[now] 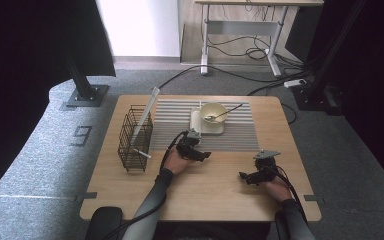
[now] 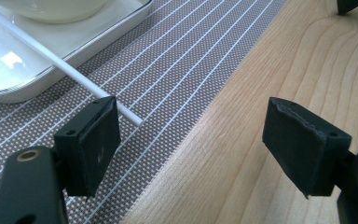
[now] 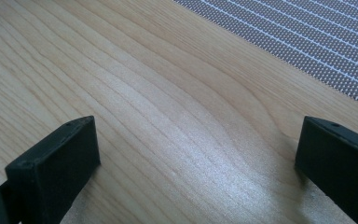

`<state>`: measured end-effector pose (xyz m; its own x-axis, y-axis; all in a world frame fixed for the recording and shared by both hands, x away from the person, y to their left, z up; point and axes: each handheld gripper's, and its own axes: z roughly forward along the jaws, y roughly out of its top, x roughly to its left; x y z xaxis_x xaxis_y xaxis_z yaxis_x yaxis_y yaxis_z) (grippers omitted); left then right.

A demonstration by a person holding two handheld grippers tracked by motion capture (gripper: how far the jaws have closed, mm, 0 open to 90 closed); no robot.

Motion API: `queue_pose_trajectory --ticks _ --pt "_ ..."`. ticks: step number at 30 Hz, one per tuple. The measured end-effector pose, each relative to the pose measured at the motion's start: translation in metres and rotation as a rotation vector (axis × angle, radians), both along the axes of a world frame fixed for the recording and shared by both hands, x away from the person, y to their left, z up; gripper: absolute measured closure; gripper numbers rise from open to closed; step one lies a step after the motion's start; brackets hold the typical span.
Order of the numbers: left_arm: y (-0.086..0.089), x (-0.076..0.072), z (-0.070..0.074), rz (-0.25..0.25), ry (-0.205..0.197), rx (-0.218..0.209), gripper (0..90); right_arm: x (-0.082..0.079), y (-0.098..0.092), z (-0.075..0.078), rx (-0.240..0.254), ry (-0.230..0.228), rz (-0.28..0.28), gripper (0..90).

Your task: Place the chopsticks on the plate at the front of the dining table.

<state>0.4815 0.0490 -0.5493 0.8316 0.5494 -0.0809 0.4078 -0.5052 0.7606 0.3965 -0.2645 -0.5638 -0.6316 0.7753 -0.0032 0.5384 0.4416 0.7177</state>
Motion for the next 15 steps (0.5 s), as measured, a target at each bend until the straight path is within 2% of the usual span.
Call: queue_pose_trajectory --ticks 10,15 --pt "0.0 -0.004 0.004 -0.005 -0.012 0.006 16.6 0.0 0.0 0.0 0.0 0.0 0.0 0.0" --pt "0.004 -0.014 0.01 -0.01 -0.017 0.009 13.8 0.0 0.0 0.0 0.0 0.0 0.0 0.0"
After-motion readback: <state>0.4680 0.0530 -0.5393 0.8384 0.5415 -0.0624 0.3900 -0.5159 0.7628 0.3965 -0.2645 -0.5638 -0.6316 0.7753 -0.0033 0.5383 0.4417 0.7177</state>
